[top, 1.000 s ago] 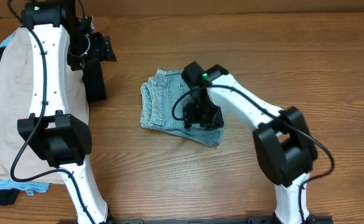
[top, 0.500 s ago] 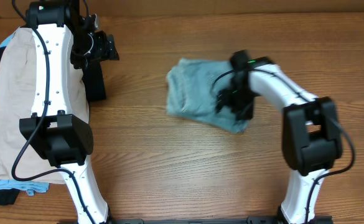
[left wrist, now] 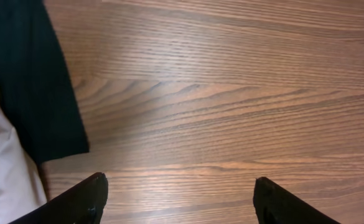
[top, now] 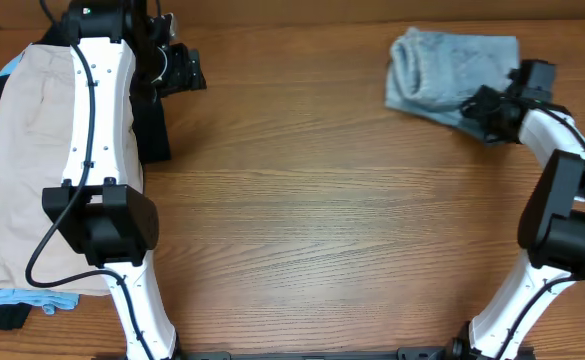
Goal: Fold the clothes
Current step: 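Carry the folded shorts with the right gripper to the table's top right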
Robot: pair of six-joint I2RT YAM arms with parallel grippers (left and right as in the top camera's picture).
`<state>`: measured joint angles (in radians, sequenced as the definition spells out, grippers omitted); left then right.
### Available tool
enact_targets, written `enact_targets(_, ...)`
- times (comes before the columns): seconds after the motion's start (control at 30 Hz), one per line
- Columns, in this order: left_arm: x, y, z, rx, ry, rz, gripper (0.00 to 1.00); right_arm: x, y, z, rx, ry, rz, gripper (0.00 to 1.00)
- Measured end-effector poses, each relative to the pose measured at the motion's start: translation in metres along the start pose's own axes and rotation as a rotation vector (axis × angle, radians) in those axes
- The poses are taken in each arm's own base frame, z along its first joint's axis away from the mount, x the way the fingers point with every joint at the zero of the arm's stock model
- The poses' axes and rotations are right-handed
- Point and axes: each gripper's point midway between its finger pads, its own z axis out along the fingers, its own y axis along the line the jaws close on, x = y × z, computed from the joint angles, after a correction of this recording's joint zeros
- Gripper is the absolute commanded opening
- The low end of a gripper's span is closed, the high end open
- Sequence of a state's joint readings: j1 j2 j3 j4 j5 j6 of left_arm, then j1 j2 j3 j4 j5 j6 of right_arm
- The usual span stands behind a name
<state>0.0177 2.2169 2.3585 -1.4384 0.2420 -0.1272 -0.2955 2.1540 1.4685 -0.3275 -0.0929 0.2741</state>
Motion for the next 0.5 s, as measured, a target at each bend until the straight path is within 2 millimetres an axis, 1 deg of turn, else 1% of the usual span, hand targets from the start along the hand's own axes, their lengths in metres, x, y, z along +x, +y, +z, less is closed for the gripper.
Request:
enact_targets(0.07,-0.002,-0.003,0.001,0.002,-0.008,0.008,0.75,-0.02,-0.013,0.009,0.005,-0.085,0.005,0.71)
enact_targets(0.2,-0.008,-0.01,0.002,0.01,-0.036,0.027,0.75,-0.041,-0.022,0.026,0.006,-0.196,-0.002,0.73)
enact_targets(0.33,-0.013,-0.017,0.003,0.017,-0.057,0.044,0.75,-0.059,-0.024,0.037,0.009,-0.302,-0.017,0.87)
enact_targets(0.4,-0.015,-0.02,0.003,0.02,-0.066,0.052,0.75,-0.067,-0.025,0.039,0.01,-0.352,-0.019,0.94)
enact_targets(0.5,-0.018,-0.024,0.003,0.024,-0.079,0.061,0.76,-0.074,-0.026,0.041,0.011,-0.393,-0.021,0.99)
